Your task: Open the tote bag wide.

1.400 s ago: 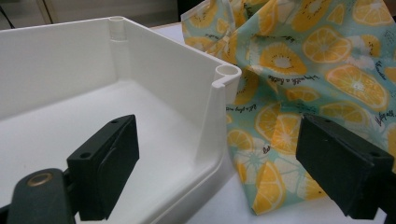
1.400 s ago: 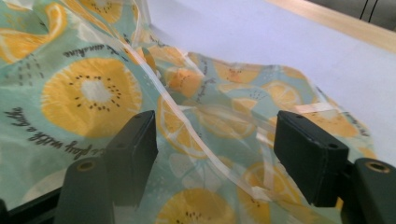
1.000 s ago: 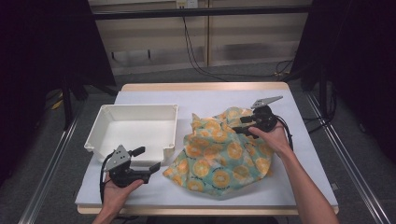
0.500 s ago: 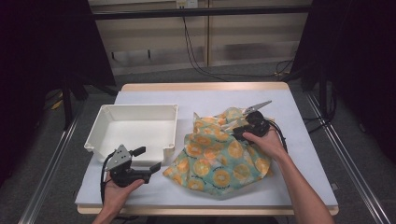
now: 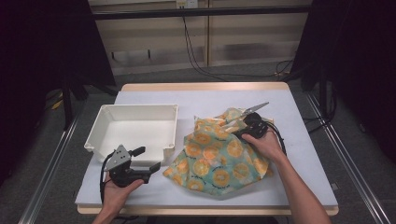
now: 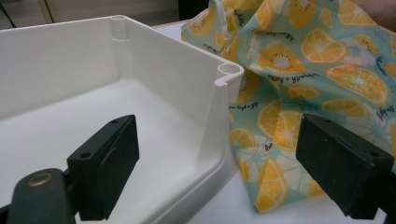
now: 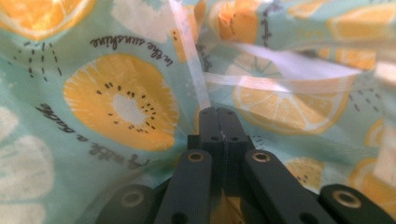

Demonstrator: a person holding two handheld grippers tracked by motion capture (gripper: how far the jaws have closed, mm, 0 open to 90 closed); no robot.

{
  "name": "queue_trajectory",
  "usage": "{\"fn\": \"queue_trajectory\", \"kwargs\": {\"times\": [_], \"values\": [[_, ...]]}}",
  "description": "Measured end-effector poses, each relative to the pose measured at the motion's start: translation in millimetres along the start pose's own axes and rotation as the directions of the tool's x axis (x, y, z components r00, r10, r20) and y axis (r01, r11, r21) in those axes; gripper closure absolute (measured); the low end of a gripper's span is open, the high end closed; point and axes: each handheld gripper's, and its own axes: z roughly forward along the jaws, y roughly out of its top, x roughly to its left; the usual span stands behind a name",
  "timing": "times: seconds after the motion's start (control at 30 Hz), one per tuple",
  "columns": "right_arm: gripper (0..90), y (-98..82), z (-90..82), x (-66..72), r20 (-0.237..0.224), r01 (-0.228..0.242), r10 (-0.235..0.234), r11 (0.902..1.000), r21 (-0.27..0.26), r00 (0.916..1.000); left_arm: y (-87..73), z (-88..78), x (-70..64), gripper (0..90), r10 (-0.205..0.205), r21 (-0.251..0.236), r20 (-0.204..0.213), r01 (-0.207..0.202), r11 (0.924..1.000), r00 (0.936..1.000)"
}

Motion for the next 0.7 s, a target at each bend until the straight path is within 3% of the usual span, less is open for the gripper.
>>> {"fn": "queue_trajectory", "kwargs": {"times": [0.13,0.27,0.37,0.7], "values": [[90.0,3.2,-15.1,3.4,-0.007,-0.004,0.004,0.9978,-0.066,1.0000,0.0,-0.3,-0.4,14.3,0.002,0.006,0.012,-0.002,1.0000,0.9999],[90.0,6.0,-32.4,6.9,-0.022,-0.004,0.000,0.9886,-0.151,0.9998,0.5,-0.6,-0.4,15.3,0.003,0.003,0.009,-0.004,1.0000,1.0000],[90.0,7.2,-42.0,10.2,-0.029,0.000,-0.006,0.9829,-0.184,0.9996,0.4,0.2,-1.2,16.1,-0.009,-0.004,0.022,0.009,1.0000,0.9997],[90.0,10.4,-79.5,22.5,-0.048,-0.001,-0.015,0.9498,-0.313,0.9988,5.5,-0.4,-7.2,20.7,-0.007,-0.022,0.033,0.007,0.9997,0.9994]]}}
